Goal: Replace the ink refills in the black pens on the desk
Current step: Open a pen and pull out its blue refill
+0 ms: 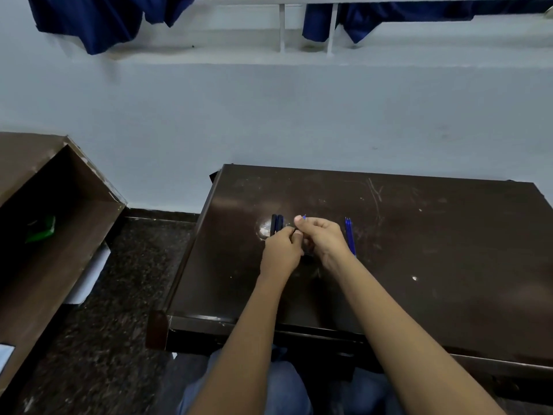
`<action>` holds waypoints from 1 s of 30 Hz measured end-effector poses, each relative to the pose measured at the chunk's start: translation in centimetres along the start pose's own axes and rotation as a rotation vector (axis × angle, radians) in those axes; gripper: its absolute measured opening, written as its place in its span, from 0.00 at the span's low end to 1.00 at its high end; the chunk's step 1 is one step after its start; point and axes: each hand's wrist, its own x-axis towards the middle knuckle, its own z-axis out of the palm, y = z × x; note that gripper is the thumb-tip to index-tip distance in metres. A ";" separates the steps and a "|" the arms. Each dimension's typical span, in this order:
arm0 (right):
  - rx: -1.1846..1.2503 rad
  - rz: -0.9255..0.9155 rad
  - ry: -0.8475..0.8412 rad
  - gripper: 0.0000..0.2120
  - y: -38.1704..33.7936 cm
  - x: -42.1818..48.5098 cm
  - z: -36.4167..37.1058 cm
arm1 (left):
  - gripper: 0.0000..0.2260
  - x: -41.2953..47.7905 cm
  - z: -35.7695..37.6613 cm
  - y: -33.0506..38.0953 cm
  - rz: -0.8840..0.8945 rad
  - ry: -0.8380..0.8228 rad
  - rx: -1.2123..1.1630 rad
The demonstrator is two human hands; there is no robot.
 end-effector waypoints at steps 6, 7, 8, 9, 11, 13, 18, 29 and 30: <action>0.213 0.070 0.039 0.05 -1.6 0.3 -0.1 | 0.17 0.2 0.5 1.7 0.041 0.045 0.073; 0.236 0.059 0.039 0.05 -1.7 0.3 -0.2 | 0.17 0.3 0.5 1.9 0.046 0.047 0.068; 0.270 0.054 0.036 0.05 -1.8 0.3 -0.2 | 0.17 0.3 0.4 2.0 0.043 0.036 0.050; 0.308 0.058 0.030 0.05 -1.8 0.1 -0.2 | 0.17 0.3 0.2 2.1 0.033 0.021 0.026; 0.360 0.071 0.015 0.05 -1.9 -0.2 -0.2 | 0.18 0.3 0.1 2.2 0.005 -0.006 -0.032; 0.368 0.081 -0.005 0.04 -1.9 -0.4 -0.3 | 0.18 0.3 0.0 2.3 -0.030 -0.033 -0.103; 0.374 0.055 -0.085 0.11 -2.4 -0.4 -0.6 | 0.18 0.3 -1.2 3.6 -0.165 -0.159 -0.322; 0.295 0.071 -0.086 0.04 -3.1 -0.2 -0.3 | 0.16 1.1 -1.7 5.0 0.002 -0.001 0.158; 0.294 0.077 -0.067 0.03 -3.1 -0.1 -0.3 | 0.15 1.3 -1.6 4.7 0.019 -0.008 0.198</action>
